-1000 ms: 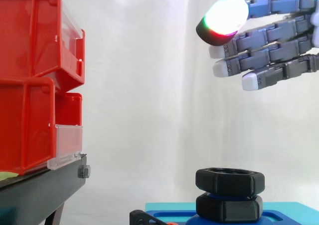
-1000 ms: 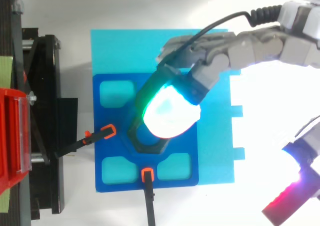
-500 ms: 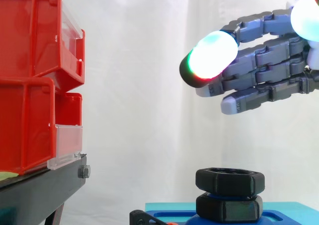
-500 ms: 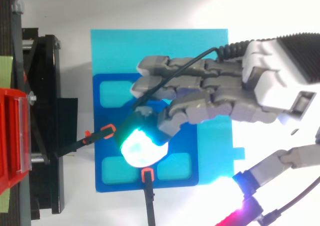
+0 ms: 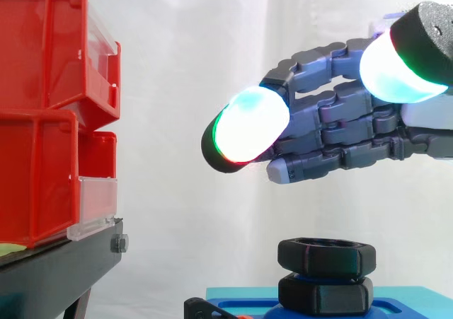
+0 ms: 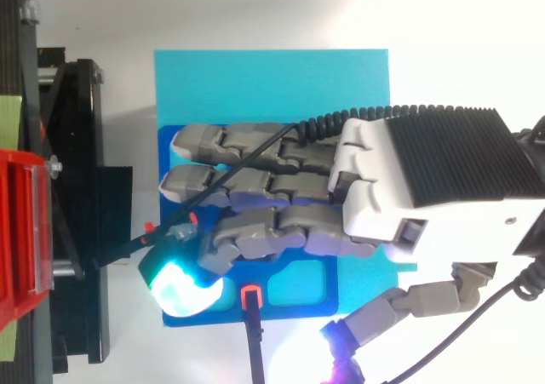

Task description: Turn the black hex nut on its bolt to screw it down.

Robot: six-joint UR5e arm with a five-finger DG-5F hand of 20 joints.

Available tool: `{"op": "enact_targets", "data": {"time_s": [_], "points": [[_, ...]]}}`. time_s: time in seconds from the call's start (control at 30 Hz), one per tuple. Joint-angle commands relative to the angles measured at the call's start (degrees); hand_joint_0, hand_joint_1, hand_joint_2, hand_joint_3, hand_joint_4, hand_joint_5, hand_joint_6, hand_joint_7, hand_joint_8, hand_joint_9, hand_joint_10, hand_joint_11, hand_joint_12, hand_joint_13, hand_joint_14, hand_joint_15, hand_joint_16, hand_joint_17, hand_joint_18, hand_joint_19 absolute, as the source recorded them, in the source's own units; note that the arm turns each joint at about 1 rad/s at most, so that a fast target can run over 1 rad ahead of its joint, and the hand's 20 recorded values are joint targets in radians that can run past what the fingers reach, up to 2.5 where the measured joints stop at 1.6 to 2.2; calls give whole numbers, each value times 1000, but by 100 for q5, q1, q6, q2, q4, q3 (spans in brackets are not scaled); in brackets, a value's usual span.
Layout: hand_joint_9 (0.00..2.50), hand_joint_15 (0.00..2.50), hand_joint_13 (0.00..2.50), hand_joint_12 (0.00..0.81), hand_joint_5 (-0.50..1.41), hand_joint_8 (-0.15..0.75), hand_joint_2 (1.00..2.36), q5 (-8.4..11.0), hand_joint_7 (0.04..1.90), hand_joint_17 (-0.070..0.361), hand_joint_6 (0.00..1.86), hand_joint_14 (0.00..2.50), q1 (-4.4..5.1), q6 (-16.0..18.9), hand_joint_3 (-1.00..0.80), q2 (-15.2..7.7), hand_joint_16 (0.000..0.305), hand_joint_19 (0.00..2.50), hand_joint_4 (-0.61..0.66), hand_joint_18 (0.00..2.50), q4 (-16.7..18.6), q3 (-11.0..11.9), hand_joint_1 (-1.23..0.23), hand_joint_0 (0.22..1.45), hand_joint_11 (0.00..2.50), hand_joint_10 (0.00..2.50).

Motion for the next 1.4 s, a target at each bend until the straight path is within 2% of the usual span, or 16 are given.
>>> {"op": "enact_targets", "data": {"time_s": [0.0,0.17,0.43,0.9,1.27,1.3,1.33,1.37], "points": [[100,0,0,338,-232,241,1000,-1,702,103,502,0,13,-110,-500,-36,46,52,137,33,-39,45,-541,510,0,0],[104,0,0,341,-228,242,1000,-1,710,104,502,0,4,-268,-500,-98,46,58,139,28,-39,45,-538,509,0,0],[111,0,0,341,-226,241,1000,25,713,104,502,0,22,-998,-500,-98,46,60,141,31,31,45,-534,509,0,0],[134,0,0,342,-210,247,1000,25,772,106,503,0,127,-1551,-500,-106,47,52,154,58,14,45,-524,508,0,0],[140,0,0,344,-209,249,1000,183,770,106,503,0,206,-1929,-500,-106,47,58,156,66,93,45,-516,507,0,0],[140,0,0,344,-209,249,1000,201,770,106,503,0,215,-1947,-500,-124,47,64,154,66,102,45,-516,508,0,0],[140,0,0,344,-209,249,1000,218,770,106,503,0,224,-1947,-500,-273,47,57,154,67,128,45,-516,508,0,0],[140,0,0,344,-209,249,1000,245,769,106,503,0,224,-1938,-500,-317,47,65,155,67,119,62,-516,507,0,0]]}}
